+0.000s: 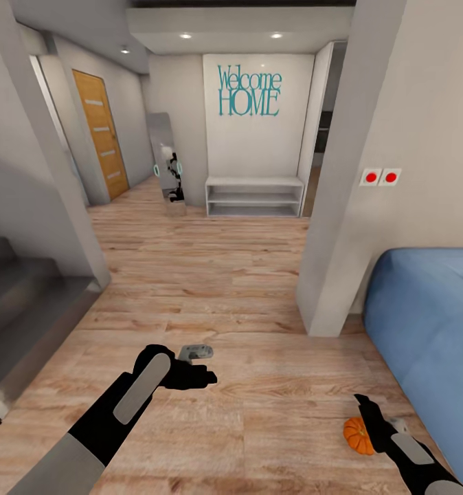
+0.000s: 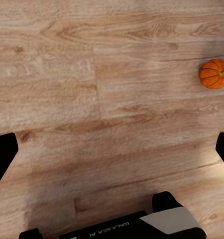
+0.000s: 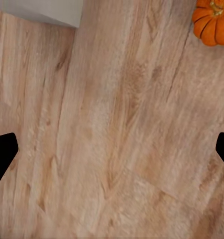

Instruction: Place each of the two pumpkins and all three candles from the living room inside a cabinet in the living room (use any cabinet), then make sure every cabinet is closed, and position the cauldron so it is next to a table in the living room.

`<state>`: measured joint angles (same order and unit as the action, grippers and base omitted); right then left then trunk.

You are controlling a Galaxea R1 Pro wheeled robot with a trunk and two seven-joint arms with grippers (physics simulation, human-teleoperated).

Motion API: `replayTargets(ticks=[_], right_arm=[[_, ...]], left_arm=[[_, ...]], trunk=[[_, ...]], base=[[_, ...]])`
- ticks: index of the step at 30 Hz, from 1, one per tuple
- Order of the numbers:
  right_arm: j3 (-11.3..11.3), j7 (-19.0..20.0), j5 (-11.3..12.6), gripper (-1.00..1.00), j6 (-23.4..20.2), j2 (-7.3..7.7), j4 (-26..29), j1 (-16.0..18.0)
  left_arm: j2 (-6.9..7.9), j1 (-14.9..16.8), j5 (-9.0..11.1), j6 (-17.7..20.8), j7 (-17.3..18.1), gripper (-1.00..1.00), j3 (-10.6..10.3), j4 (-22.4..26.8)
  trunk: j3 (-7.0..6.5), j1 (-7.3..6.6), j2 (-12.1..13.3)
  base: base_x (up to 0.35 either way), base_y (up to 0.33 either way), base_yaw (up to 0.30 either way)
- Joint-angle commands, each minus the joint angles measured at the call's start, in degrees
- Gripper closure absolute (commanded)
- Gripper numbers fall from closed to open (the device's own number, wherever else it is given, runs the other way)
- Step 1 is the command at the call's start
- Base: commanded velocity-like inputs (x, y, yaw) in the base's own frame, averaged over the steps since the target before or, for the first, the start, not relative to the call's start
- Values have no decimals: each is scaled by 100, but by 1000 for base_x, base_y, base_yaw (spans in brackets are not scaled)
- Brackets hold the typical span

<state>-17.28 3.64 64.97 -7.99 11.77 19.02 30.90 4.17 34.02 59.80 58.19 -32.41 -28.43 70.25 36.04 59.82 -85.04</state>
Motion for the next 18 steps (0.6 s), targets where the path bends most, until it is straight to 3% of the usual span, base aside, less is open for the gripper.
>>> replayTargets(ticks=[1,11,18], right_arm=[[-89,40,25,-100,-30,-9,1,4],[-226,68,16,-100,5,-49,-3,4],[-456,294,14,-100,-139,174,90,-16]], left_arm=[[5,5,58,0,-60,-100,-13,6],[5,6,58,0,-56,-100,-14,3],[35,33,299,88,151,-100,0,230]], trunk=[[24,22,-44],[203,242,-446],[203,241,-444]], base=[[0,0,0],[0,0,0],[0,0,0]])
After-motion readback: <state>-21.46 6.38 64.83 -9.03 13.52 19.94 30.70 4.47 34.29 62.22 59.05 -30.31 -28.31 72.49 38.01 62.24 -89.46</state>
